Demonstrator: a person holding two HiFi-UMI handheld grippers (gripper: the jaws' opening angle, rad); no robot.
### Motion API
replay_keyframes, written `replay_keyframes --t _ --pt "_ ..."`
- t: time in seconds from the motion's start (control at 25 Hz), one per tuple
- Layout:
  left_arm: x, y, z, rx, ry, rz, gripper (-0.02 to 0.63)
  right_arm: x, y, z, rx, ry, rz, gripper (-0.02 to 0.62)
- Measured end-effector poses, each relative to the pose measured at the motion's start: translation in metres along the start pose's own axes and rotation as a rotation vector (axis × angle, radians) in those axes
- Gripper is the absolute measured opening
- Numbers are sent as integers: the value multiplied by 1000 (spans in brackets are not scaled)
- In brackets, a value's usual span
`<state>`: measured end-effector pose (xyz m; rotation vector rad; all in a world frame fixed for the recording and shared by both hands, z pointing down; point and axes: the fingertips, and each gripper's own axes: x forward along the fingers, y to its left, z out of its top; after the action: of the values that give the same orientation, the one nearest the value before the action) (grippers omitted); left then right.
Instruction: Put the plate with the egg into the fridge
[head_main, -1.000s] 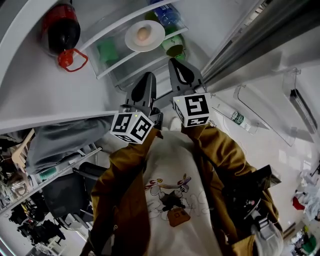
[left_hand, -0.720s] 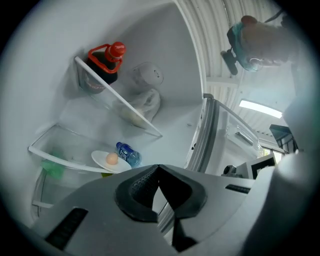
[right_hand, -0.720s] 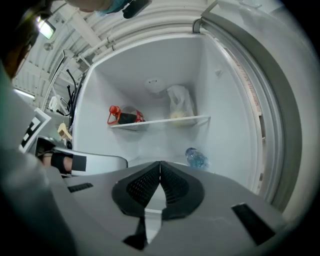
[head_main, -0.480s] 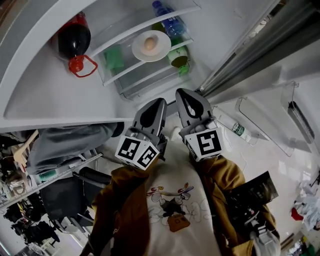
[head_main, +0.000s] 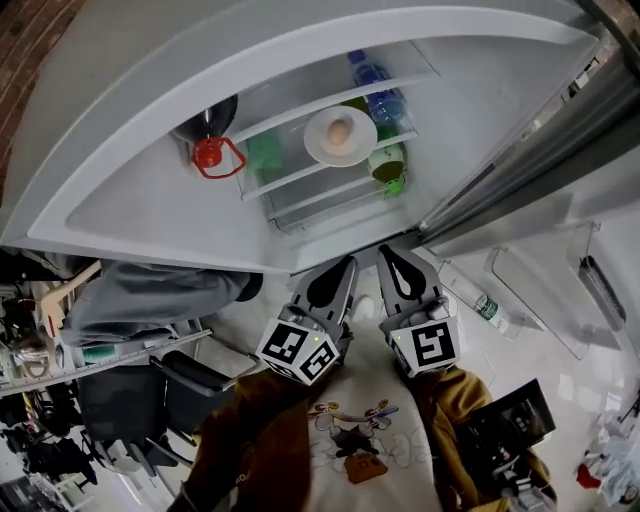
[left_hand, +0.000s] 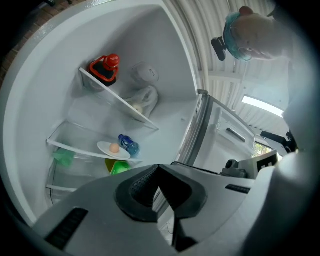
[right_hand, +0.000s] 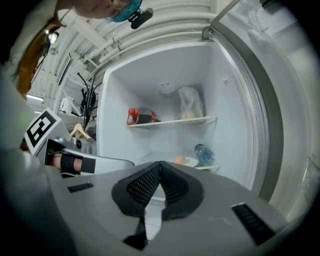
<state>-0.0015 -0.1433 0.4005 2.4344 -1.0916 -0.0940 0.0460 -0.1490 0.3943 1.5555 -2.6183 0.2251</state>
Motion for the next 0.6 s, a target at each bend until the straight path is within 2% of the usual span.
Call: replay_keyframes --t 0.36,0.6 --pt "3 -3 -3 30 29 -13 8 4 -1 6 5 -11 -22 5" --pt "3 -8 -1 39 12 -31 8 2 -2 6 9 -12 -23 5"
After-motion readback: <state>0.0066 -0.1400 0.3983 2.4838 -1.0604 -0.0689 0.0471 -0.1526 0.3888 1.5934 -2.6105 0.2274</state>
